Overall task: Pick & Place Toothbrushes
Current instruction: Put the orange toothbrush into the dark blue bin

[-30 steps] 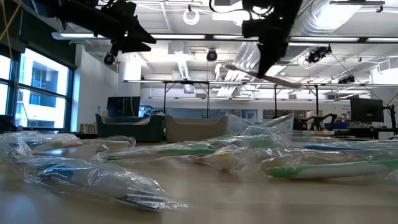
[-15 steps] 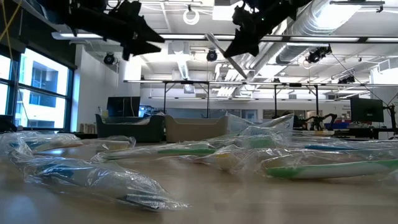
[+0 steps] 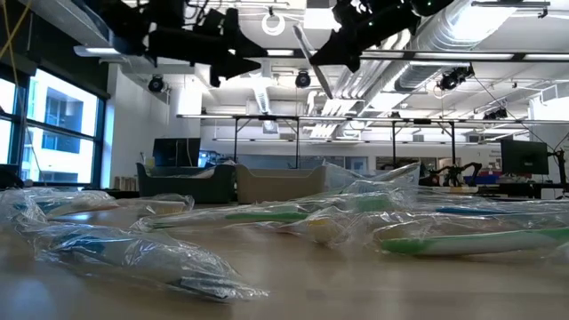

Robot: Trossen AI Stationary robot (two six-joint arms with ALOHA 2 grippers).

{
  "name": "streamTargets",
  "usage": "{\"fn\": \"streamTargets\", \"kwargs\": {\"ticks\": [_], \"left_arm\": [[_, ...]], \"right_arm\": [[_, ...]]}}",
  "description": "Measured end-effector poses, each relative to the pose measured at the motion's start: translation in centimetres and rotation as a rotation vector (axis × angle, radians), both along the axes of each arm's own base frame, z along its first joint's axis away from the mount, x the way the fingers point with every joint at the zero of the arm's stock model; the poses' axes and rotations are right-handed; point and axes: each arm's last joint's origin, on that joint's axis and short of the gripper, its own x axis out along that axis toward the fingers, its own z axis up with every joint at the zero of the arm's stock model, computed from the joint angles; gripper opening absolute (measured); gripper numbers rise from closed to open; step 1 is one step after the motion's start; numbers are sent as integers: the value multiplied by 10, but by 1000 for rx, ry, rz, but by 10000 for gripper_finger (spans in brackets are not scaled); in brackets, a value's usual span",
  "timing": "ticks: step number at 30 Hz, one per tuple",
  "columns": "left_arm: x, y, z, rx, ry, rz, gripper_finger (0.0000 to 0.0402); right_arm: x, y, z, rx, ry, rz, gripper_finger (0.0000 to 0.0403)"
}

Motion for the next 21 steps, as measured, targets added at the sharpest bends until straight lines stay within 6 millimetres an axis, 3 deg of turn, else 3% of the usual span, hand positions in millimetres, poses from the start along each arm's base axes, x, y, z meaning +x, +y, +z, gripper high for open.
{"fn": "streamTargets", "kwargs": {"ticks": [7, 13, 21], "left_arm": [[13, 27, 17, 13, 0, -23, 207], [16, 49, 26, 9, 35, -79, 207], [33, 62, 28, 53, 54, -187, 207]], "right_arm": [[14, -7, -10, 39, -38, -7, 7], [16, -10, -5, 45, -104, -46, 7], [15, -11, -4, 83, -126, -73, 7]]}}
